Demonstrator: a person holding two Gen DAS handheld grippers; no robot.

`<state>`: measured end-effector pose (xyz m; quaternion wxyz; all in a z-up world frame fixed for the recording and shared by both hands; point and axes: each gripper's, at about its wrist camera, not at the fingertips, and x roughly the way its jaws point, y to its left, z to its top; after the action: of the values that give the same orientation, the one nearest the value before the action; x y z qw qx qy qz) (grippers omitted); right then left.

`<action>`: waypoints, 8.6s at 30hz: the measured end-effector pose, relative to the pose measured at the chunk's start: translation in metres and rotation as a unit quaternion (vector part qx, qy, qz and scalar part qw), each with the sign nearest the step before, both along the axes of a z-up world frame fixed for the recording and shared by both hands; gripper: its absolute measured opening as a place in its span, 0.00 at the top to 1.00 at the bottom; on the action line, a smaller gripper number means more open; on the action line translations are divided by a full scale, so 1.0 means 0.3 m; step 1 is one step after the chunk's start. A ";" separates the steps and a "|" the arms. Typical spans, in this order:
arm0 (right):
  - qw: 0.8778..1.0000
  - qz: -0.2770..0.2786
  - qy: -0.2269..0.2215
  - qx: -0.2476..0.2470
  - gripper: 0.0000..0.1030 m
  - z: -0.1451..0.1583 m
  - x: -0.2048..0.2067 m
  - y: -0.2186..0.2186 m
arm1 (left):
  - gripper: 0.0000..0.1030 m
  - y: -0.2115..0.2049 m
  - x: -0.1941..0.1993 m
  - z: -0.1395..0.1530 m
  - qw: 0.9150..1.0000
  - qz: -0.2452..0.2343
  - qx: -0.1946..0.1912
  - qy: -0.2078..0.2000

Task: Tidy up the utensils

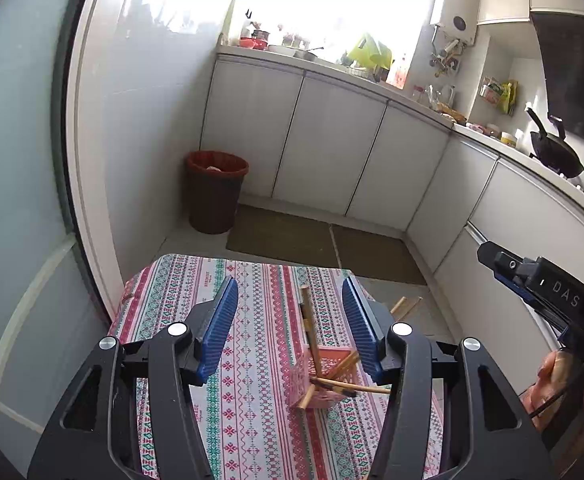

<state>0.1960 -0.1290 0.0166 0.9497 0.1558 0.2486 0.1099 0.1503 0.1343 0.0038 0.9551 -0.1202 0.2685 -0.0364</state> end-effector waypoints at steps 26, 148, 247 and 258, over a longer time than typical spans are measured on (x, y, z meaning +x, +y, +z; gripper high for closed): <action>0.976 -0.067 0.207 0.022 0.08 -0.331 -0.183 -0.404 | 0.19 -0.385 -0.010 -0.258 0.971 -0.151 0.128 0.133; 0.998 -0.011 0.013 0.060 0.93 -0.063 -0.030 -0.197 | 0.66 -0.180 0.150 -0.037 1.000 -0.015 0.019 -0.010; 0.984 -0.147 0.040 -0.087 0.07 -0.106 -0.382 -0.268 | 0.07 -0.418 -0.236 0.051 0.986 0.081 0.130 -0.067; 0.985 -0.139 0.048 -0.087 0.07 -0.115 -0.371 -0.262 | 0.09 -0.400 -0.235 0.047 0.990 0.055 0.102 -0.075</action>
<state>0.0847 -0.2077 -0.0178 0.9525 0.1107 0.2786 -0.0527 0.0798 0.0144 0.0180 0.9802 -0.0339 0.1917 0.0353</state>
